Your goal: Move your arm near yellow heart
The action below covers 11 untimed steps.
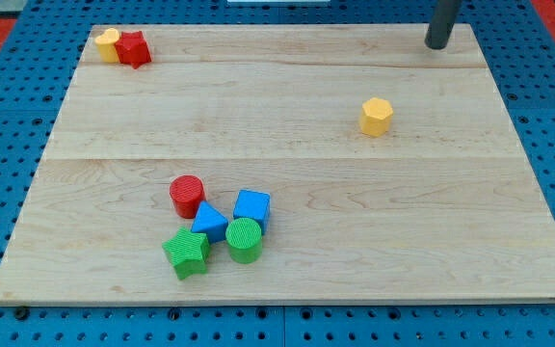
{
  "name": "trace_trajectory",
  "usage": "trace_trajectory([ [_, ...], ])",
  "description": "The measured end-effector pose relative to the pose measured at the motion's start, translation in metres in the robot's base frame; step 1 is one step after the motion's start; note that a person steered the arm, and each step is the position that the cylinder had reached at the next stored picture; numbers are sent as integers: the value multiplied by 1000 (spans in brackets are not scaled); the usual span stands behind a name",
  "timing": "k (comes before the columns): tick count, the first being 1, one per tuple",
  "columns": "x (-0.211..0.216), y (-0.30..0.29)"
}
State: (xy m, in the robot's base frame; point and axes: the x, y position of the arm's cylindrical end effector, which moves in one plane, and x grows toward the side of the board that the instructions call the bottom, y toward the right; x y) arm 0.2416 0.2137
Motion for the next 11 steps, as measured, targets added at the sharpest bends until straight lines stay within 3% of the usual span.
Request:
trace_trajectory([
  [2, -21, -76],
  [6, -26, -110],
  [7, -22, -127],
  [8, 13, -165],
  [9, 58, -237],
  [11, 73, -495],
])
